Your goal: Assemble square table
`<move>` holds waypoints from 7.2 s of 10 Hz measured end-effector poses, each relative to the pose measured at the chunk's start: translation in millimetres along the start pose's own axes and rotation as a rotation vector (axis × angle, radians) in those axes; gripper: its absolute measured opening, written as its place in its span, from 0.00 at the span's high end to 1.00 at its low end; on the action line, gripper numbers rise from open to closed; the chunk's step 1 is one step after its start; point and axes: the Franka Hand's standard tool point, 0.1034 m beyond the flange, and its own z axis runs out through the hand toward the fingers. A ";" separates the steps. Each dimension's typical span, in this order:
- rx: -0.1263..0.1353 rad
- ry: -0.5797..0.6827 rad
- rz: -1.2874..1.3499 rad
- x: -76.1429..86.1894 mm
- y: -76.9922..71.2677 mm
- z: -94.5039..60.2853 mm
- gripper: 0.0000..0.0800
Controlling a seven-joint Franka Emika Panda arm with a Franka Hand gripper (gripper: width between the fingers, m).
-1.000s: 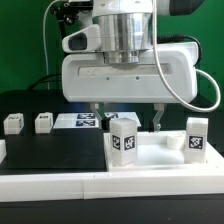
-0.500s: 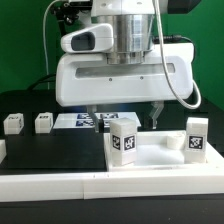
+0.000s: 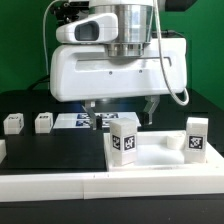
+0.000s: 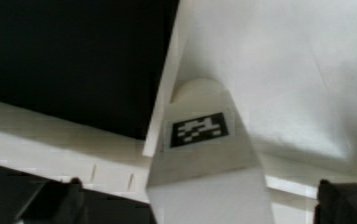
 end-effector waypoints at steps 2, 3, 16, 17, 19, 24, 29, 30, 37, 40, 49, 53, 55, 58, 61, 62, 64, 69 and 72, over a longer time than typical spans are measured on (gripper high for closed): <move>0.000 -0.001 0.001 -0.5 0.4 0.7 0.48; 0.000 -0.002 0.001 -0.6 0.4 0.9 0.48; 0.009 0.069 1.068 3.8 -4.2 4.1 0.64; 0.022 0.067 1.178 4.1 -4.1 3.9 0.64; 0.032 0.066 1.275 4.8 -4.6 3.6 0.64; 0.020 0.070 0.974 4.6 -4.6 4.4 0.24; 0.005 0.051 0.428 2.9 -4.7 4.7 0.19; 0.001 0.033 0.297 0.5 -5.0 5.7 0.19; -0.015 0.024 0.102 -0.4 -4.0 5.8 0.64; -0.015 0.024 0.124 -0.4 -4.0 5.8 0.64; 0.007 0.073 0.938 1.9 -9.6 6.5 0.64; 0.034 0.060 1.306 3.8 -11.2 7.0 0.63; 0.038 0.060 1.385 4.2 -11.6 6.7 0.63; 0.038 0.060 1.341 3.9 -10.7 7.0 0.39; 0.025 0.057 1.074 1.6 -12.5 10.1 0.20; 0.023 0.057 0.982 1.7 -13.7 10.3 0.19; 0.016 0.056 0.777 0.9 -13.9 11.3 0.19; 0.000 0.049 0.331 2.0 -10.0 9.4 0.19; -0.014 0.052 0.206 4.2 -9.7 7.0 0.19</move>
Offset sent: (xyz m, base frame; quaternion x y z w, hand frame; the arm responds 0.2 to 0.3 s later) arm 0.0000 0.0000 0.0000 0.0000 0.0000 0.0000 1.0000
